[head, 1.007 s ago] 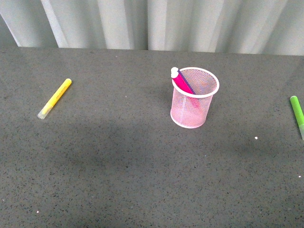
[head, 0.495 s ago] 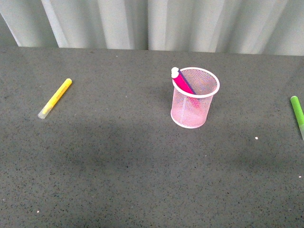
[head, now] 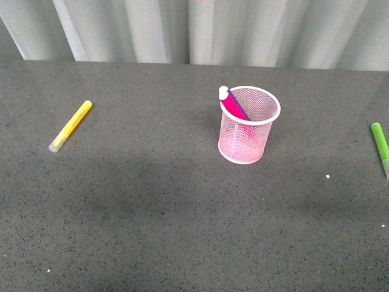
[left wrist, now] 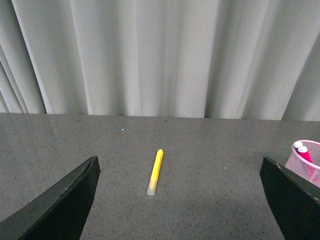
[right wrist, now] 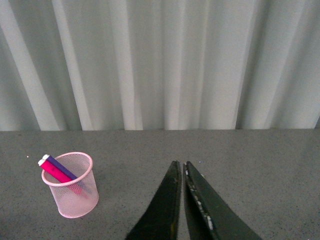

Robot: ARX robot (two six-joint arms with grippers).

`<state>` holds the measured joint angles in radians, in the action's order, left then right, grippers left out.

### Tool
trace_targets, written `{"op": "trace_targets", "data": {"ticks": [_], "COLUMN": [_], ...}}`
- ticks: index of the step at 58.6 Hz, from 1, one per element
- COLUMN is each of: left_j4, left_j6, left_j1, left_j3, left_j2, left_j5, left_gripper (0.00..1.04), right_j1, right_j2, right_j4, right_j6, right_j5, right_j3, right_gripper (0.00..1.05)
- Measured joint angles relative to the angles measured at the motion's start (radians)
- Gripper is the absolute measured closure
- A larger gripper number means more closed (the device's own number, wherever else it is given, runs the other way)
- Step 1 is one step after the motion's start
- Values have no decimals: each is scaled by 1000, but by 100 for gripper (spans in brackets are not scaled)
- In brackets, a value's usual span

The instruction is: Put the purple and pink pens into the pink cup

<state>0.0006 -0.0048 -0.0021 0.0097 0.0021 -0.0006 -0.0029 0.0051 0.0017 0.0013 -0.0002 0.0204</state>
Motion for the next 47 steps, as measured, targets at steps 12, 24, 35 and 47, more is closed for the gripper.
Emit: {"op": "trace_targets", "data": {"ticks": [12,24,35,47], "left_j4": [0,0,0,0], "left_j6": [0,0,0,0], "left_j1": [0,0,0,0], "left_j3": [0,0,0,0], "left_j2": [0,0,0,0], "left_j5": [0,0,0,0], "left_gripper": [7,7,7,7], "right_j1": [0,0,0,0], "right_j2": [0,0,0,0], "right_j4": [0,0,0,0], "right_j6": [0,0,1,1], "right_j5": [0,0,0,0], "right_j3": [0,0,0,0], "right_gripper": [57,23,7,7]}}
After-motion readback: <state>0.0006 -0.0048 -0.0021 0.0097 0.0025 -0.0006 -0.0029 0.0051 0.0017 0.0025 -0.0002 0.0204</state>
